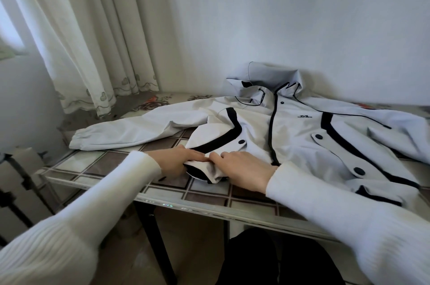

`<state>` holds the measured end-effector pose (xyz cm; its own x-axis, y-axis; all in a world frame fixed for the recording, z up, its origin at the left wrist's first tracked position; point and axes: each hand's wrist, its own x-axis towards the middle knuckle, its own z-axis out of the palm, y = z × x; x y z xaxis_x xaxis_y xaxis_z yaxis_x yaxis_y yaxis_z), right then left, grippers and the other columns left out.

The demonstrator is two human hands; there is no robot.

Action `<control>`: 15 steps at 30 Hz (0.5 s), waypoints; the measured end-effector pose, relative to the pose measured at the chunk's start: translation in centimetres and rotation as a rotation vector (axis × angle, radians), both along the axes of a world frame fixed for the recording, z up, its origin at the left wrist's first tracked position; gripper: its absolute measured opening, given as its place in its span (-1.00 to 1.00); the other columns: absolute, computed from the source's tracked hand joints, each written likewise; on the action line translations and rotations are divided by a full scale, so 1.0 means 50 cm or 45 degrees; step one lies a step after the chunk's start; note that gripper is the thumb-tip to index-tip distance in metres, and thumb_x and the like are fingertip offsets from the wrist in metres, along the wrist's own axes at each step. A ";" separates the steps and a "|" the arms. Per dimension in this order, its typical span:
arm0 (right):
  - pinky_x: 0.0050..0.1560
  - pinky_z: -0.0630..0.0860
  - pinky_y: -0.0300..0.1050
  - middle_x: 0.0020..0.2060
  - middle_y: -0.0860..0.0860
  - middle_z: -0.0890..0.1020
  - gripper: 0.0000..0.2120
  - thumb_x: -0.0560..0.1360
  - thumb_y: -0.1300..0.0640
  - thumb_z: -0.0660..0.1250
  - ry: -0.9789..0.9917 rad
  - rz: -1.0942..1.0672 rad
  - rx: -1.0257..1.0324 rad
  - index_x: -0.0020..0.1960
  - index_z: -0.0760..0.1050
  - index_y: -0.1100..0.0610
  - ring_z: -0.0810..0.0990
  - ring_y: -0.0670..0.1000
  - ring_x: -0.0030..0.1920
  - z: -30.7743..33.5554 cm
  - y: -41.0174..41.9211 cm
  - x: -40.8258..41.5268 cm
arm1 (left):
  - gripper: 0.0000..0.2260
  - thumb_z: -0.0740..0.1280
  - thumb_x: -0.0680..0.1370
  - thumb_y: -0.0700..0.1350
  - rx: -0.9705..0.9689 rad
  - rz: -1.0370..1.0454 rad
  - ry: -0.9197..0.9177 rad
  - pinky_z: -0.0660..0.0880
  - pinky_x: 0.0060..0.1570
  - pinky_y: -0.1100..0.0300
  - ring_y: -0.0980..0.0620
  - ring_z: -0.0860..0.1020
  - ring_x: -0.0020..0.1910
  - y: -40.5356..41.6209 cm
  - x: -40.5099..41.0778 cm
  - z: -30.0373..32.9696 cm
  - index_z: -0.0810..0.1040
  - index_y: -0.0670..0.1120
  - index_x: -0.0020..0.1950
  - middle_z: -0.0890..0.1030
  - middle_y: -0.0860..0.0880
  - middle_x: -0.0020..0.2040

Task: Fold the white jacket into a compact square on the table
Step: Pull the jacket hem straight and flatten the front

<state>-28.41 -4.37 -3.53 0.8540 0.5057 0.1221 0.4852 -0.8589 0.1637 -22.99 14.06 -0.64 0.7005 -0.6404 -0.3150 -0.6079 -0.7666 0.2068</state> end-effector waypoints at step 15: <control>-0.13 0.40 -0.09 0.06 0.12 0.54 -0.56 0.41 0.19 0.36 0.535 0.031 0.223 0.24 0.32 0.13 0.53 0.14 0.04 0.006 0.020 -0.009 | -0.41 0.37 0.45 0.11 0.365 0.003 0.359 0.15 0.48 0.08 0.13 0.25 0.44 -0.013 -0.044 0.067 0.27 0.18 0.45 0.30 0.18 0.45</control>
<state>-28.85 -3.39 -3.24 0.8360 0.5286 -0.1472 0.4985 -0.8438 -0.1987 -25.21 13.41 2.69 0.5626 -0.4972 -0.6605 -0.5559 -0.8189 0.1429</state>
